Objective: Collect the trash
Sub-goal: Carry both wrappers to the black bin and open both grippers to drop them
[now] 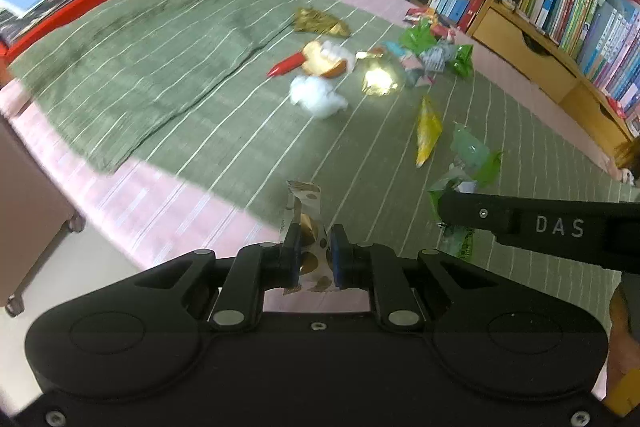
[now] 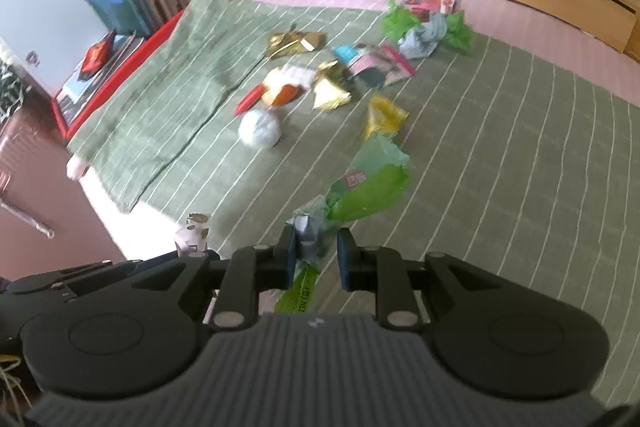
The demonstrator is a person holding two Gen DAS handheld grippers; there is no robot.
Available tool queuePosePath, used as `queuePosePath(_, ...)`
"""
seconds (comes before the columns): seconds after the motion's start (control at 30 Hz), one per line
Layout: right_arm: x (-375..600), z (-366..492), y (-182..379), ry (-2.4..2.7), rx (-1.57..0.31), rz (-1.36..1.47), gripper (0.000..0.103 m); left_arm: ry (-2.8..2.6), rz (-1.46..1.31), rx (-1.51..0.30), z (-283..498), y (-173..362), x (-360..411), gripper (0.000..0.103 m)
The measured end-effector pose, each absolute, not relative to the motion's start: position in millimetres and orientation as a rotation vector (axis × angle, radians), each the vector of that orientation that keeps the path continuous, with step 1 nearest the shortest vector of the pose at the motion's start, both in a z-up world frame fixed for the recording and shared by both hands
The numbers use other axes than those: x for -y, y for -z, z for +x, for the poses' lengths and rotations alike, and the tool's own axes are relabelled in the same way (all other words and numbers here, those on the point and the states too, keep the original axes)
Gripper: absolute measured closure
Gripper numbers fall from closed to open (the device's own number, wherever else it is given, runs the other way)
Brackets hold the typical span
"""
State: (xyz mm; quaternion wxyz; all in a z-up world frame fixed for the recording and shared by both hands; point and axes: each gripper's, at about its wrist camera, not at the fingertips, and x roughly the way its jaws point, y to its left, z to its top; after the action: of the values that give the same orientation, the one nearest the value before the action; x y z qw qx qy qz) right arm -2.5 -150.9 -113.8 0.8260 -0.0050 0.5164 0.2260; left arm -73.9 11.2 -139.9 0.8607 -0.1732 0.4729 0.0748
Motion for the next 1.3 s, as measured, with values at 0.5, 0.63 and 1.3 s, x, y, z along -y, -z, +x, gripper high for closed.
queuePosePath(0.5, 104.9, -93.0, 120.7, -0.58, -1.145, -0.079, 0.078, -0.227, -0.371, -1.054, -175.2, 148.2, -45.7, 0.089)
queuePosePath(0.63, 90.2, -116.5, 127.6, -0.632, -1.176, -0.109, 0.078, -0.25, -0.383, -1.068, -199.3, 155.7, -58.2, 0.089)
queuePosePath(1.3, 33.1, -158.6, 183.6, -0.851, -1.284, -0.312, 0.078, -0.327, -0.469, -1.17, -251.0, 205.1, -94.2, 0.089)
